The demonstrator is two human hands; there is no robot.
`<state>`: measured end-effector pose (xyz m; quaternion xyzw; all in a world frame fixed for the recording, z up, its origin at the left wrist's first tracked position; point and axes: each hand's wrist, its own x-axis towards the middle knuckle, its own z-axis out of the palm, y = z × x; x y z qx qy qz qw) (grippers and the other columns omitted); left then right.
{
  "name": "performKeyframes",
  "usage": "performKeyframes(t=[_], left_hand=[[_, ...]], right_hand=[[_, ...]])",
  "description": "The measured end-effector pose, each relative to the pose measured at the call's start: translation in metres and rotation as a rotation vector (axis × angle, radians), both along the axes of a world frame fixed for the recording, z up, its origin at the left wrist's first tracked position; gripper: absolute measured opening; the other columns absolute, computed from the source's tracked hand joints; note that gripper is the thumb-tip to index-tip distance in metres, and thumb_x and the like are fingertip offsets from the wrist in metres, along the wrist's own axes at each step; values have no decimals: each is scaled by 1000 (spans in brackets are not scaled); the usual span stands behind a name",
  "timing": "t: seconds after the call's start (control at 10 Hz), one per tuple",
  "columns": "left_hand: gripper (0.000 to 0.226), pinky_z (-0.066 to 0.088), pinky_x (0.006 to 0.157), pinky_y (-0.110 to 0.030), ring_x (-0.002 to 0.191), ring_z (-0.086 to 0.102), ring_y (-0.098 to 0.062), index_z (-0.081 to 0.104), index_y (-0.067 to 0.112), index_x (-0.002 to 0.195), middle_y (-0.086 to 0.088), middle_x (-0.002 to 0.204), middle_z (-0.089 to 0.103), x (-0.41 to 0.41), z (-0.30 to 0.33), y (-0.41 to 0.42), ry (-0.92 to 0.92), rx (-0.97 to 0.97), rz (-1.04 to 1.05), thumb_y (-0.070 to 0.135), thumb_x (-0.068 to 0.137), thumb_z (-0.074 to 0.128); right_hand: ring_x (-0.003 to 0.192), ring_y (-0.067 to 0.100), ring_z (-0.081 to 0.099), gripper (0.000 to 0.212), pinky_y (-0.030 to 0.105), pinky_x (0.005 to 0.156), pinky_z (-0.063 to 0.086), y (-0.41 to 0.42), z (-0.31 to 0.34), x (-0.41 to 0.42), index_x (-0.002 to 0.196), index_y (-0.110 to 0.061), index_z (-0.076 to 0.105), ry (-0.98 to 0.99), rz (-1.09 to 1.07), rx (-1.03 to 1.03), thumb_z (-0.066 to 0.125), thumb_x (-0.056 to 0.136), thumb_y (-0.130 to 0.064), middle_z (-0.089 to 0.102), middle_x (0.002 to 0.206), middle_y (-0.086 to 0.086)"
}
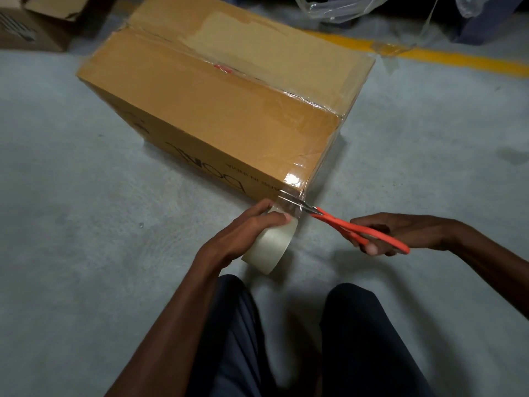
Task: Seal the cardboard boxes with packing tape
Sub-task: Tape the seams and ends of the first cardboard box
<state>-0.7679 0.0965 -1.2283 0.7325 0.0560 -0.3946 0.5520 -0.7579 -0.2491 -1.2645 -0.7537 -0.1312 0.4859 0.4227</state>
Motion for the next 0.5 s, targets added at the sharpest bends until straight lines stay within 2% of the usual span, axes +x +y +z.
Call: performKeyframes(t=[0.1, 0.2, 0.3, 0.4, 0.5], left_hand=[[36, 43, 70, -36, 83, 63, -17, 61, 28, 108, -2, 98, 67, 0, 3, 1, 3, -43, -8, 51, 81, 59], [34, 43, 72, -36, 89, 62, -19, 63, 34, 111, -1, 105, 67, -1, 4, 3, 9, -62, -26, 51, 82, 57], [35, 40, 74, -33, 93, 60, -15, 64, 30, 112, 15, 94, 67, -1, 3, 4, 2, -95, -19, 49, 83, 56], [34, 38, 73, -34, 96, 58, -16, 65, 30, 111, 20, 91, 66, 0, 2, 4, 17, -113, -5, 48, 82, 57], [32, 37, 75, -37, 100, 57, -18, 66, 34, 108, 21, 92, 66, -1, 1, 5, 30, -129, 5, 47, 80, 58]], right_hand=[[89, 7, 59, 11, 19, 80, 48, 5, -7, 10, 104, -53, 62, -71, 49, -99, 60, 93, -49, 60, 100, -21], [80, 14, 61, 17, 26, 71, 51, 11, -2, 15, 105, -49, 64, -25, -7, -66, 69, 88, -49, 65, 97, -7], [86, 8, 61, 24, 21, 76, 50, 7, 1, 17, 110, -52, 62, 0, 32, -51, 68, 87, -52, 62, 101, -17], [93, 12, 61, 30, 21, 80, 50, 7, -3, 13, 113, -53, 59, -17, 65, -61, 70, 84, -56, 62, 104, -20], [79, 16, 63, 34, 24, 69, 52, 14, 7, 11, 106, -41, 65, 17, -56, 4, 77, 78, -55, 67, 91, -9]])
